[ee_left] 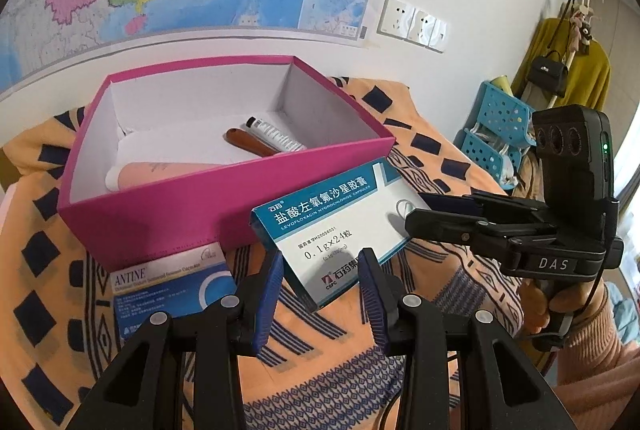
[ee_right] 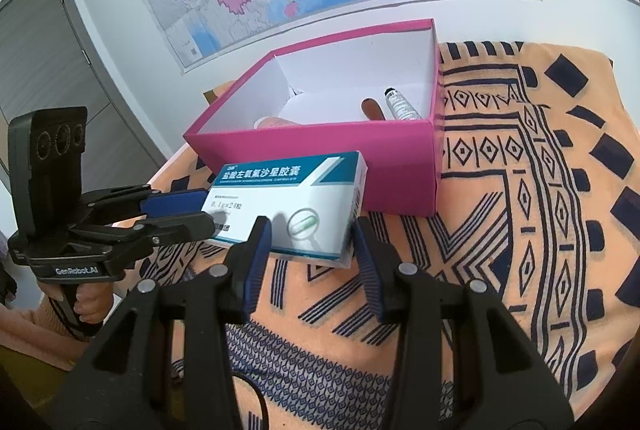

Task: Organize rigid objects
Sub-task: 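Lift the medicine box with the right gripper and carry it over the box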

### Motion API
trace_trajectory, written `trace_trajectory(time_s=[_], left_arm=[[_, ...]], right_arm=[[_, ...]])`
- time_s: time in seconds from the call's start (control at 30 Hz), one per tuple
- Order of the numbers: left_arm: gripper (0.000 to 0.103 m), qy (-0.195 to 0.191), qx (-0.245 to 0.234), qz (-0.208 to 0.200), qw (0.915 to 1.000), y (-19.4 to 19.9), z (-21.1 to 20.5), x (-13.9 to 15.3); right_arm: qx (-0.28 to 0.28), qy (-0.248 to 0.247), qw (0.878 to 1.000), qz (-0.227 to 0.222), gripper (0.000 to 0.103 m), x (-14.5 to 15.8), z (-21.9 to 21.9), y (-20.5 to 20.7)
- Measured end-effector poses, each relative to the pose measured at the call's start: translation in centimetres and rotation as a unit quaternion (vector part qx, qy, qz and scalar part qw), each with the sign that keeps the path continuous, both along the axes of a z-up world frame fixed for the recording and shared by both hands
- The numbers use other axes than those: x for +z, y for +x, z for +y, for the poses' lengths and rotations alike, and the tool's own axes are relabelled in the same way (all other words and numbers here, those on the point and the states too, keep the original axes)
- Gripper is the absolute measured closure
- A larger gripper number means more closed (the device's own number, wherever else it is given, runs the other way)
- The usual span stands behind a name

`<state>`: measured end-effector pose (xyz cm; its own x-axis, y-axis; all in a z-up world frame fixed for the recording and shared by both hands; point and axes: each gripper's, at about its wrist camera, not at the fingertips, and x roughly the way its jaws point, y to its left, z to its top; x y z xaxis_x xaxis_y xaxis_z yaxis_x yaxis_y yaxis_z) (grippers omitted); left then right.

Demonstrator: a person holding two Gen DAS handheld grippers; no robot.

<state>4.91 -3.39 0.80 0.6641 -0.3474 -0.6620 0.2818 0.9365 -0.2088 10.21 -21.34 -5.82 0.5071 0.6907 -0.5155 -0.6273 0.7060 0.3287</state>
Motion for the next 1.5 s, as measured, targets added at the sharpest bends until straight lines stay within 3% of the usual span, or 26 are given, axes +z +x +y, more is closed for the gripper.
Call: trace_trajectory(time_s=[1.5], left_arm=[[0.064,0.017,0.007,-0.053,0.9984,3.5,-0.4,3.4]], right_arm=[[-0.008,0.002,0.998,-0.056,0.058,4.1,-0.4,2.6]])
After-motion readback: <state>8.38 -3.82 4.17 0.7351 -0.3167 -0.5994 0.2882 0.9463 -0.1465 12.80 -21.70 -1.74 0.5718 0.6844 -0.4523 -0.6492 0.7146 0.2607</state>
